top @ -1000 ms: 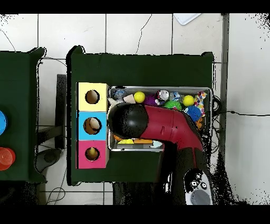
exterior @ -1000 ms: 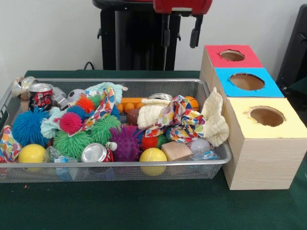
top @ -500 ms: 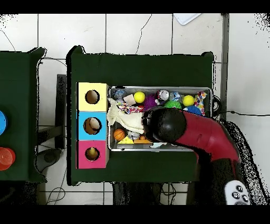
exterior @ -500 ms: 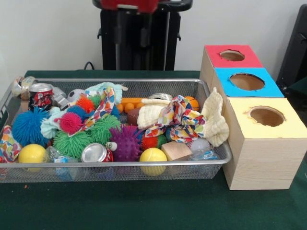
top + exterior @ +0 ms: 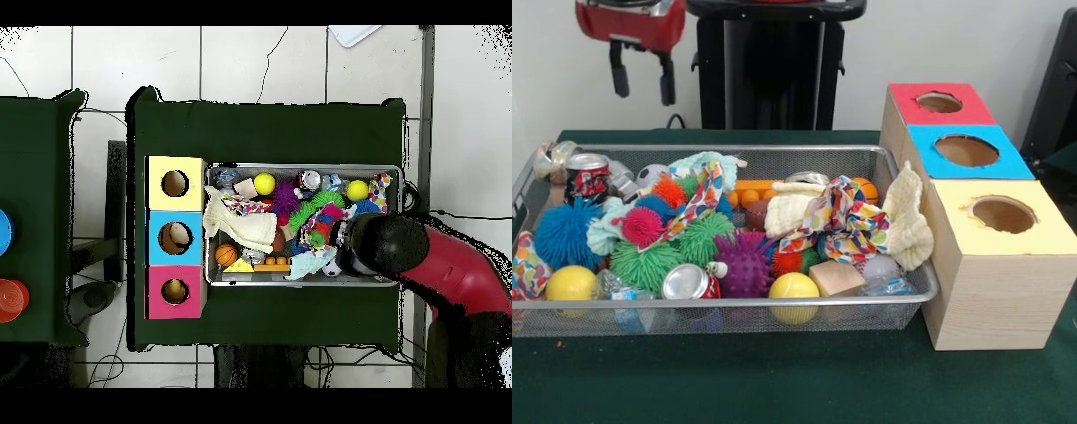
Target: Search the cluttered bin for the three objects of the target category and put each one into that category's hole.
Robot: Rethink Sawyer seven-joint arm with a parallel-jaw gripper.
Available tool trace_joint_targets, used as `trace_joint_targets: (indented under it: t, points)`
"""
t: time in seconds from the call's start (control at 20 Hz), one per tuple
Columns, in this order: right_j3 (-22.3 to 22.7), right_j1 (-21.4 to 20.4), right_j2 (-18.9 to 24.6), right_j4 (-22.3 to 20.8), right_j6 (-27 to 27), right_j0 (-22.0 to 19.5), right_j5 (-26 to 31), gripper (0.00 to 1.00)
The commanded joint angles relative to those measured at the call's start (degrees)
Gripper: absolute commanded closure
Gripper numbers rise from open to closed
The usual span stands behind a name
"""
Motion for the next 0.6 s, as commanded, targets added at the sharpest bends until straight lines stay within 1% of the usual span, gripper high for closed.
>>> trace_joint_targets:
  t: [0.05,0.1,0.2,0.35,0.6]
  points:
    - [-1.1,8.3,9.6,-5.5,-12.8,-4.8,-5.6,0.00]
    - [-1.2,9.2,9.2,-6.5,-12.1,-4.9,-5.3,0.00]
    - [0.8,10.2,9.9,-8.8,-11.5,-6.5,-9.7,0.00]
    - [2.0,12.1,11.1,-10.1,-9.9,-7.9,-12.1,0.00]
    - [1.0,14.7,12.3,-12.7,-7.4,-8.4,-14.9,0.00]
